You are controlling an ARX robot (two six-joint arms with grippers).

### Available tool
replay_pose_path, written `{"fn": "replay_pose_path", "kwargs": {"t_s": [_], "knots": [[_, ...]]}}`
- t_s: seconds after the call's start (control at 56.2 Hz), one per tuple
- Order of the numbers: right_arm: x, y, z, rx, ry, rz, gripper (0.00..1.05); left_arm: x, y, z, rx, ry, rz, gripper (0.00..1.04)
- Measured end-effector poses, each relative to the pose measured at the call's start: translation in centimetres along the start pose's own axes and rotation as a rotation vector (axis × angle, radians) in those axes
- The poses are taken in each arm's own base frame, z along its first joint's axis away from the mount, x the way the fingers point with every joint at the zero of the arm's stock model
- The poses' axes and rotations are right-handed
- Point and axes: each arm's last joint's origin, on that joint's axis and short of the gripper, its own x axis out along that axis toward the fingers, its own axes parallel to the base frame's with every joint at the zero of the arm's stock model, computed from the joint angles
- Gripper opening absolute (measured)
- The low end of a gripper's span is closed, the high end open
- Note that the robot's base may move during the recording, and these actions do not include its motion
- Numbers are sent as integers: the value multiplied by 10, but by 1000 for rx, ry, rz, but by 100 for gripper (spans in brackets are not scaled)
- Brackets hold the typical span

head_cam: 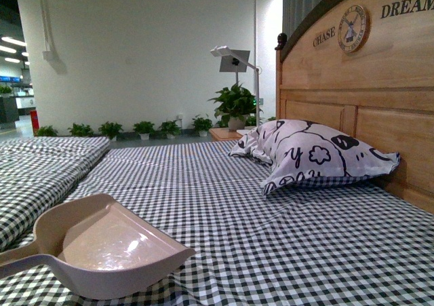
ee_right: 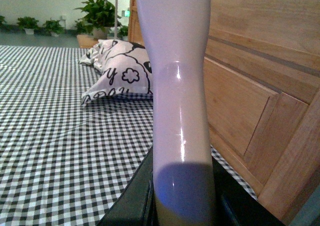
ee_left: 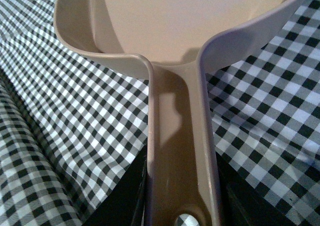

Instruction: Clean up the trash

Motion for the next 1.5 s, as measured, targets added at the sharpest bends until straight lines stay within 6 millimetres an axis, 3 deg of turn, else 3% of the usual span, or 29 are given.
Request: {"fn": "replay_pose_path", "kwargs": {"t_s": [0.605,1.21,1.299,1.371,1.495], "knots": [[0,0,0,0,0,0,20,24,0,-23,-21,40,-32,28],[0,0,0,2,4,2,20,24,-2,-25,-38,87,-83,28],[10,3,1,-39,167,80,20,24,-2,-25,-37,87,-83,28],[36,11,-1,-44,316,161,20,24,-1,-25,-36,87,-82,28],[81,26,-8,-13,398,232,20,24,-1,-25,-36,87,-82,28]]}}
